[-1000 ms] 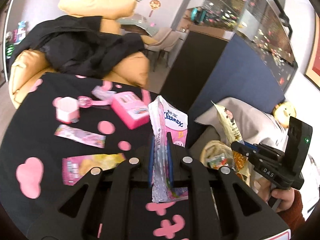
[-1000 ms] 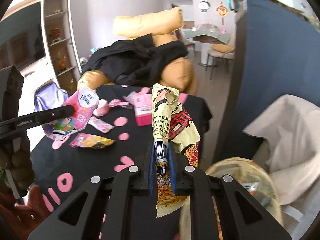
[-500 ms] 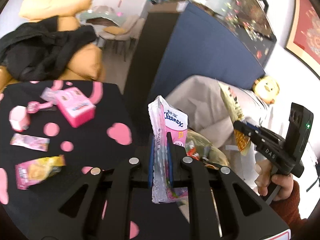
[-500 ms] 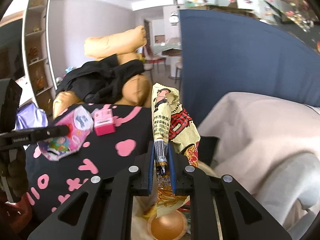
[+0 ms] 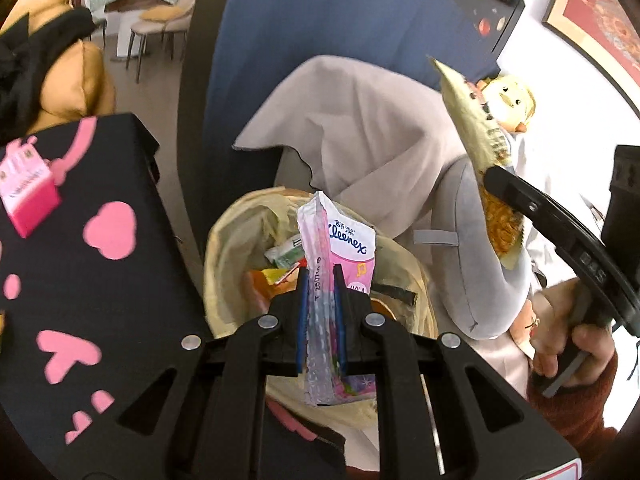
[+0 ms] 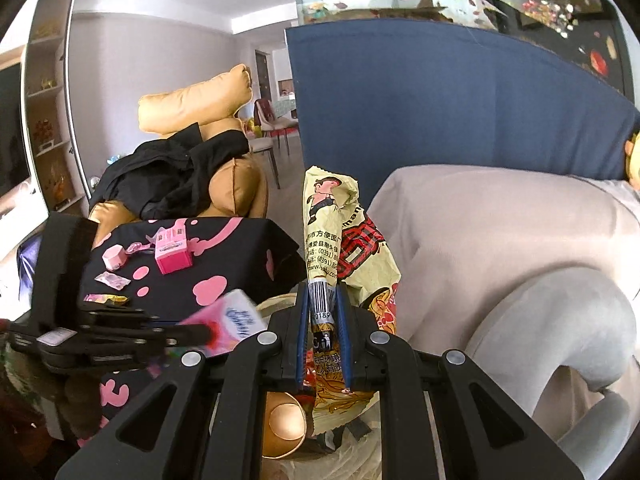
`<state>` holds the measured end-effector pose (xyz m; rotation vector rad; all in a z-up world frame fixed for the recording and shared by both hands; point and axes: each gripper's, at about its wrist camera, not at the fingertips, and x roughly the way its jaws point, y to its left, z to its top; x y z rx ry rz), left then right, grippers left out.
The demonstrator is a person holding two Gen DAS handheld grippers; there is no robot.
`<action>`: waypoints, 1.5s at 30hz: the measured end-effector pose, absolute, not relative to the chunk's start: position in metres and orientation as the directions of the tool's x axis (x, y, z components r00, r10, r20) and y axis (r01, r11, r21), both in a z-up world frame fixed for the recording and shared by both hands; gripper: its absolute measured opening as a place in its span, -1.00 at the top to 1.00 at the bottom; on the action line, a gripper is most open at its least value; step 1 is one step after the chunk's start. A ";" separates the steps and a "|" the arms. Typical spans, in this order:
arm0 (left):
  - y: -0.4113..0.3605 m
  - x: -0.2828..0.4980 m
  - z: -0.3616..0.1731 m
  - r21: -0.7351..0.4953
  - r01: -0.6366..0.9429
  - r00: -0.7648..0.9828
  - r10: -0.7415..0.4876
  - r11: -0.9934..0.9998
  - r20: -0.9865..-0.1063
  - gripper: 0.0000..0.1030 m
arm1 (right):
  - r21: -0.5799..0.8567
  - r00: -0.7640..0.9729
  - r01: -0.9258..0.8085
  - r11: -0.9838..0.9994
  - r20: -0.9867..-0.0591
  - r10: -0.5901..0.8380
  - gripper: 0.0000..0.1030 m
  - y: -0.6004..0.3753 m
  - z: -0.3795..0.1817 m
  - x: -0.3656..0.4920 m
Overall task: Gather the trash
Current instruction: 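Carry both items to the trash bag and open the left tool to drop the Kleenex pack, then open the right tool to drop the yellow-white wrapper into the trash bag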
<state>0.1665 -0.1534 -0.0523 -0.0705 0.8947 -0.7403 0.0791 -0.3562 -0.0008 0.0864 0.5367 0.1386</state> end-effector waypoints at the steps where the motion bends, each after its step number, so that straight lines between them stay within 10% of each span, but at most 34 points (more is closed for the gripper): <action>1: -0.157 0.170 -0.055 -0.357 0.556 0.391 -0.615 0.750 -0.685 0.80 | 0.126 0.847 -0.110 0.986 -0.507 0.159 0.73 -0.357 -0.004 0.081; 8: -0.169 0.185 -0.080 -0.380 0.527 0.344 -0.599 0.760 -0.723 0.28 | 0.158 0.827 -0.130 0.979 -0.528 0.195 0.73 -0.353 -0.019 0.085; 39: -0.031 0.174 -0.073 -0.405 0.342 0.500 -0.529 0.848 -0.685 0.13 | 0.182 0.558 -0.155 0.971 -0.795 0.238 0.72 -0.290 -0.157 0.164; 42: -0.025 0.174 -0.074 -0.410 0.328 0.506 -0.525 0.851 -0.685 0.11 | 0.190 0.555 -0.167 0.967 -0.793 0.252 0.64 -0.288 -0.149 0.154; 45: -0.019 0.174 -0.074 -0.419 0.316 0.510 -0.525 0.851 -0.682 0.08 | 0.152 0.555 -0.204 0.967 -0.795 0.243 0.15 -0.280 -0.140 0.142</action>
